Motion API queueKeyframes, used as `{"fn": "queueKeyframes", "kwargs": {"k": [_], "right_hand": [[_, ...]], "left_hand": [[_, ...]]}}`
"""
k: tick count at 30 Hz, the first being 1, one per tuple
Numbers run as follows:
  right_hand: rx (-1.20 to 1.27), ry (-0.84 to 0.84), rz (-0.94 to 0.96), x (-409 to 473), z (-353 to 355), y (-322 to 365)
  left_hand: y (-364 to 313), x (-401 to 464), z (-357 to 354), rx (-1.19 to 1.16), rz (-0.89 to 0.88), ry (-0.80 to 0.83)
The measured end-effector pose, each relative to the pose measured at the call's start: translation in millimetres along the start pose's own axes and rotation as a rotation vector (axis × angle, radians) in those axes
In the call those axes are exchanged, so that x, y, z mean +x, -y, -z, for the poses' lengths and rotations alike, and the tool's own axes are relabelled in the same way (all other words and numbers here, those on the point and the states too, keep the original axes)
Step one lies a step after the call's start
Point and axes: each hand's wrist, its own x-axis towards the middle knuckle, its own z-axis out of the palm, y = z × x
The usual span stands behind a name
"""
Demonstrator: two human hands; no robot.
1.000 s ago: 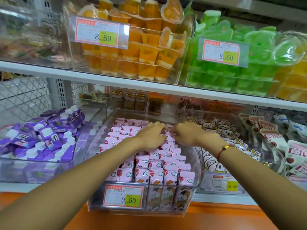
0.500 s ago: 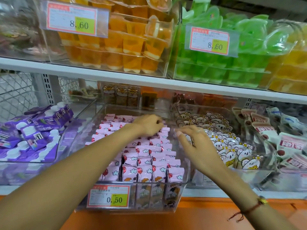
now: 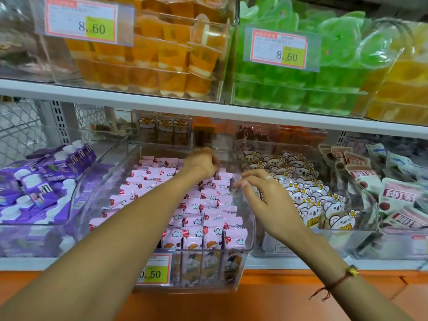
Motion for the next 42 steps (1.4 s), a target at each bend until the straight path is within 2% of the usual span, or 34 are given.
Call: {"fn": "queueKeyframes", "kwargs": {"k": [2, 7, 9, 13, 17, 21, 23, 24, 27, 28, 30, 32, 34, 36, 40, 42], "right_hand": [[0.029, -0.021, -0.009, 1, 0, 0], [0.133, -0.033, -0.061, 5, 4, 3], [0.123, -0.060, -0.097, 8, 7, 8], [0.139, -0.109, -0.012, 5, 6, 35], [0.126, -0.031, 0.169, -5, -5, 70], [0.059, -0.101, 0.193, -4, -6, 81], [0.151, -0.107, 0.122, -3, -6, 78], [0.302, -0.089, 0.036, -2, -5, 76], [1.049, 0.070, -0.338, 4, -1, 72], [1.198, 0.109, -0.383, 5, -1, 70], [1.333, 0.120, -0.384, 7, 0, 67], [1.348, 0.101, -0.359, 8, -2, 66], [1.285, 0.100, -0.320, 7, -4, 63], [1.164, 0.072, -0.282, 7, -3, 61], [0.944, -0.060, -0.204, 7, 6, 56], [0.739, -0.111, -0.122, 4, 10, 52]], "left_hand": [[-3, -2, 2, -0.150, 0.042, -0.110], [-14, -28, 27, -0.882, 0.173, -0.297], [-13, -53, 41, -1.086, 0.204, -0.337], [-4, -109, 58, -1.272, 0.215, -0.418], [-1, -146, 63, -1.405, 0.205, -0.339], [-3, -156, 68, -1.413, 0.194, -0.282], [-4, -156, 69, -1.401, 0.172, -0.262], [-4, -156, 70, -1.384, 0.166, -0.240], [-2, -156, 69, -1.240, 0.199, -0.116], [-2, -156, 67, -1.170, 0.210, -0.056], [-6, -157, 62, -1.078, 0.211, 0.076], [-10, -159, 58, -1.076, 0.177, 0.162], [-13, -162, 56, -1.104, 0.118, 0.164], [-12, -162, 58, -1.086, 0.067, 0.114], [-2, -154, 64, -0.863, -0.057, -0.087], [4, -151, 67, -0.775, -0.151, -0.163]]}}
